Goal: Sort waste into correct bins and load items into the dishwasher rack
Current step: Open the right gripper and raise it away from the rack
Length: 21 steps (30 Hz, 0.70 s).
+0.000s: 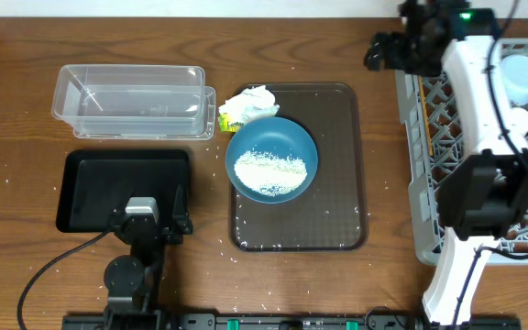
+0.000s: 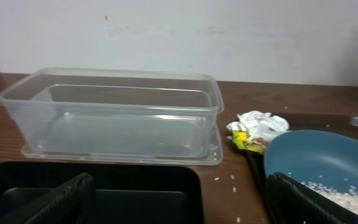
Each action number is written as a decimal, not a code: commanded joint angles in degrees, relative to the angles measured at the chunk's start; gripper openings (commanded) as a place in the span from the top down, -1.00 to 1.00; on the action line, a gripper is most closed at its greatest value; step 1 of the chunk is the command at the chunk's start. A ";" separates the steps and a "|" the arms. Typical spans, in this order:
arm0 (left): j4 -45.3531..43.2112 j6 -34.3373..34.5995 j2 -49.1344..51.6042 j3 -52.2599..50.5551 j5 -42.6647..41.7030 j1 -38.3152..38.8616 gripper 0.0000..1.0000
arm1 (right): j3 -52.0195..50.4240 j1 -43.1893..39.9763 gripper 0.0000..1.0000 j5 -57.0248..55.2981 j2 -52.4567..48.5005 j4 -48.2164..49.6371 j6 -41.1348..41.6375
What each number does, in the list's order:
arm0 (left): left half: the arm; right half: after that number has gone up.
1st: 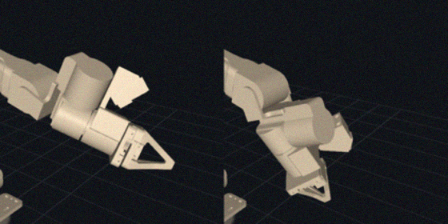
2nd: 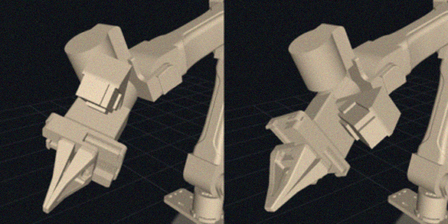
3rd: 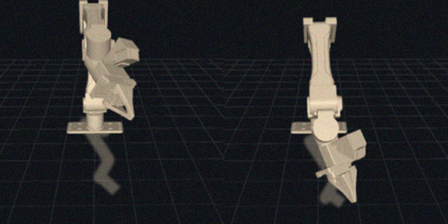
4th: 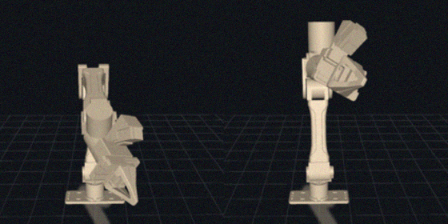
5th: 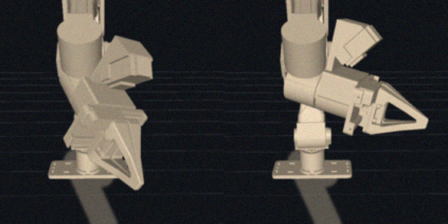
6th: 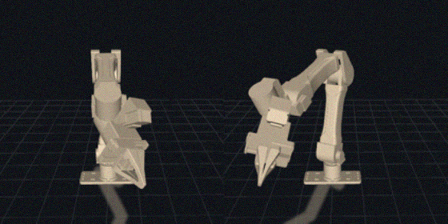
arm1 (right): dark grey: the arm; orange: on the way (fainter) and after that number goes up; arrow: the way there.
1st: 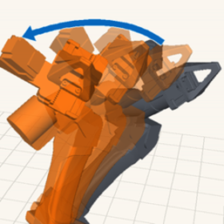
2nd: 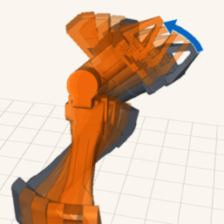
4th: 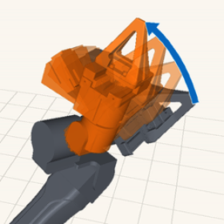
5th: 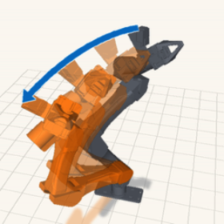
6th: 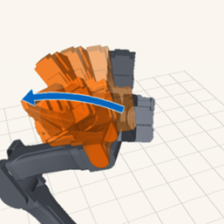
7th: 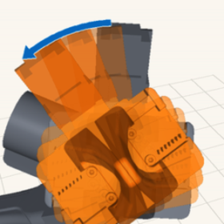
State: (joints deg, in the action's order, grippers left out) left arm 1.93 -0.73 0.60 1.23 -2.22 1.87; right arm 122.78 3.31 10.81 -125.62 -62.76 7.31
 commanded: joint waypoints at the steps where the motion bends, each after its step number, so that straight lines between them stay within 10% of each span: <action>1: 2.08 -2.27 -0.26 -1.01 4.63 -0.35 -0.81 | 0.09 2.16 -0.98 -9.31 -1.07 0.17 -0.74; 21: -13.99 3.39 4.15 6.86 -15.34 -0.35 -0.81 | 0.09 3.02 -0.99 -7.56 -1.07 0.50 -0.55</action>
State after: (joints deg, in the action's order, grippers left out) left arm -12.53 0.54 2.09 2.26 -14.74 1.87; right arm 122.76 6.22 3.18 -126.39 -62.30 7.16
